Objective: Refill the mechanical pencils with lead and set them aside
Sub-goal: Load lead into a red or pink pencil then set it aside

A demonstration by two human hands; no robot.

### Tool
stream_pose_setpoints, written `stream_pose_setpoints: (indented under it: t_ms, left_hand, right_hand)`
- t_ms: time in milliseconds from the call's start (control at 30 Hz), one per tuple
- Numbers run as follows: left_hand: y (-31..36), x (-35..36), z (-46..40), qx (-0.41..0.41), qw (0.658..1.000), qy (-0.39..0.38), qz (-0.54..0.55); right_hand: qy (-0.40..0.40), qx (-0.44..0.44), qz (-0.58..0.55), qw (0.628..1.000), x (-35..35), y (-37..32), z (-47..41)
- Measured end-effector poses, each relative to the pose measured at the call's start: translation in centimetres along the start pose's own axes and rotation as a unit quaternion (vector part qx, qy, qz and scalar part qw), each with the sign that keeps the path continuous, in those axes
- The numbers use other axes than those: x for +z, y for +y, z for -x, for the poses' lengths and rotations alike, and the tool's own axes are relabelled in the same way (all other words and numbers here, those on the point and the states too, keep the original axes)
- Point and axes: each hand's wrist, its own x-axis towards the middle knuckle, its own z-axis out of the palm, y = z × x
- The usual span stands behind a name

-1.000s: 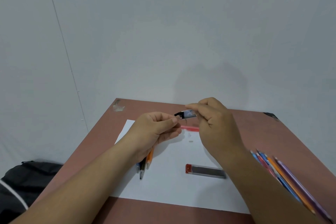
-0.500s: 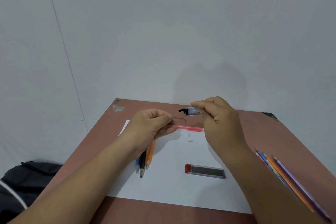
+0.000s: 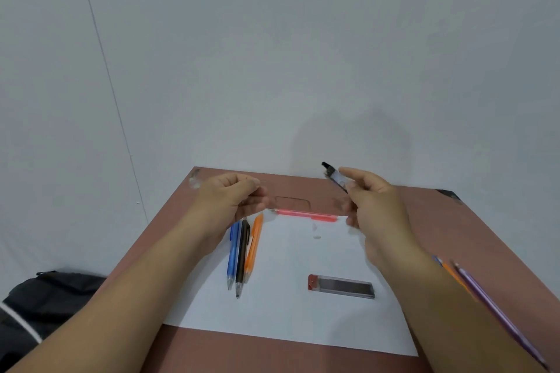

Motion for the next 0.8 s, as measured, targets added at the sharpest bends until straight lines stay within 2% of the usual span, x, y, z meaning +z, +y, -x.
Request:
stream_pose_setpoints:
  t_ms: [100,200,367,500,800]
  left_hand:
    - [-0.3,0.0,-0.2,-0.001,1.000,0.001,0.001]
    - [-0.5,0.0,-0.4,-0.002,1.000,0.001,0.002]
    - [-0.7,-0.1,-0.5,-0.001,1.000,0.003,-0.004]
    - [-0.6,0.0,-0.6,0.005,1.000,0.007,-0.017]
    - [-0.9,-0.5,-0.9,0.014,1.000,0.017,-0.020]
  right_hand:
    - [-0.045,0.133,-0.124,0.982,0.2,0.2,-0.3]
    - [-0.066,0.154,-0.138,0.976,0.3,0.3,-0.2]
    - [-0.072,0.094,-0.087,0.989,0.4,0.2,0.0]
    - [-0.055,0.009,0.029,0.998,0.5,0.0,0.1]
    - [-0.077,-0.158,0.117,0.978,0.8,-0.2,1.5]
